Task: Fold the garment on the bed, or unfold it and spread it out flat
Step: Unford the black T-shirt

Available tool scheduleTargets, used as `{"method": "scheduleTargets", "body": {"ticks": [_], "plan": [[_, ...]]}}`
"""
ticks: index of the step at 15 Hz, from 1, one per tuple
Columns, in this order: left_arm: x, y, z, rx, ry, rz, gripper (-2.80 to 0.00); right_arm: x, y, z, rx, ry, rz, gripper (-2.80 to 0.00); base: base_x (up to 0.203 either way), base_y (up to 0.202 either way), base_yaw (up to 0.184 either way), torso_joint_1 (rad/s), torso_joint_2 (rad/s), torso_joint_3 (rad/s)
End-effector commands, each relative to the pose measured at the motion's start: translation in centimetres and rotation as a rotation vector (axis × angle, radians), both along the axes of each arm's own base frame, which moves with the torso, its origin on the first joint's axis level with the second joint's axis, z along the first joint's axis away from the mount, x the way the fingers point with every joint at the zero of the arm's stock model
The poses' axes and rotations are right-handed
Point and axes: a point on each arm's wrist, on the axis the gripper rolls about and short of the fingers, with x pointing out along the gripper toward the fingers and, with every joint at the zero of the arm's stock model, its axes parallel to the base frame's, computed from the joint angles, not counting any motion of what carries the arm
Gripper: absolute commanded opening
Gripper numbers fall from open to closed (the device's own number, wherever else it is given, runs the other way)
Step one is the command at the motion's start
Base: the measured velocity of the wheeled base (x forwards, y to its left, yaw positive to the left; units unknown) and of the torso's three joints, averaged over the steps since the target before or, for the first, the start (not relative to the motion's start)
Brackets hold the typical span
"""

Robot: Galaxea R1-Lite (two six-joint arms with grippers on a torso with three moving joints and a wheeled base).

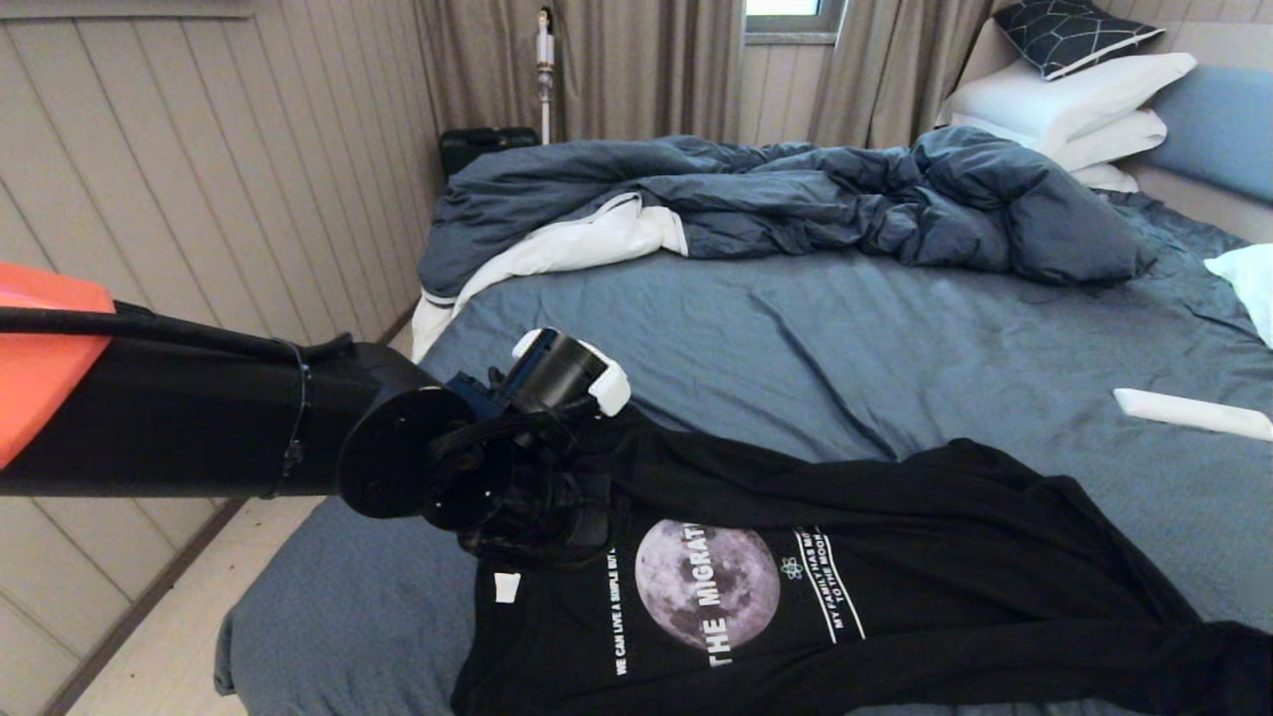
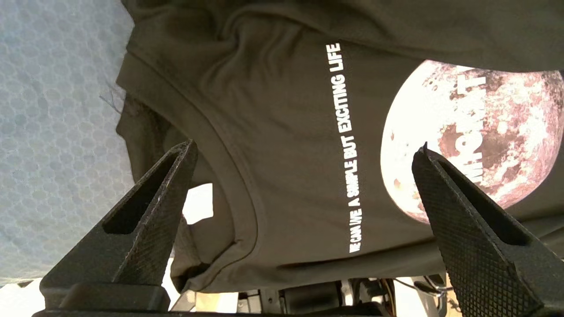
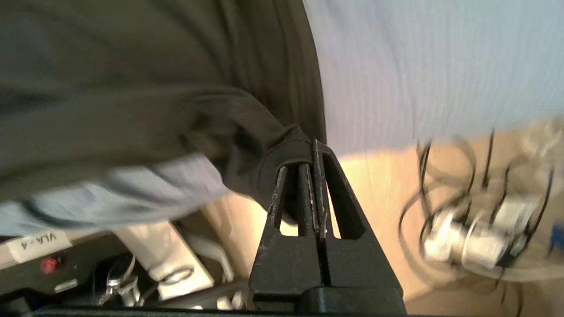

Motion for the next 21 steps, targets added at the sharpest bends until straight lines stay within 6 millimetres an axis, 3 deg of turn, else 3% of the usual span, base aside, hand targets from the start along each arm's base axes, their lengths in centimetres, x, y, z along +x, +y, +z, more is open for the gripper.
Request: {"method": "scheduleTargets", "body": {"ticks": [1,7,8,14,21], "plan": [[0.1,-0.1,-0.2,0.004,0.004,0.003,0.0,-0.8,-0.3,-1.4,0.035,0.046,-0.04,-2.8,0.0,0.0,0.0,0.0,0.0,0.0],[0.3,-0.3,-0.6,0.008,0.01,0.002,0.0,-0.3,-0.9,-5.4,0.095,0.122,-0.056,-2.8,0.0,0.0,0.0,0.0,0.0,0.0],[0.3,-0.3,-0.6,0.009,0.011,0.002,0.0,-0.3,-1.0,-5.7,0.081,0.122,-0.061,0.0,0.0,0.0,0.0,0.0,0.0,0.0],[0.5,-0.5,-0.9,0.013,0.015,0.002,0.0,-1.0,0.0,-5.2,0.089,0.129,-0.034,0.0,0.0,0.0,0.0,0.0,0.0,0.0],[0.4,-0.5,-1.1,0.017,0.022,0.003,0.0,-2.5,1.8,-3.1,0.122,0.088,0.014,0.0,0.0,0.0,0.0,0.0,0.0,0.0]]}}
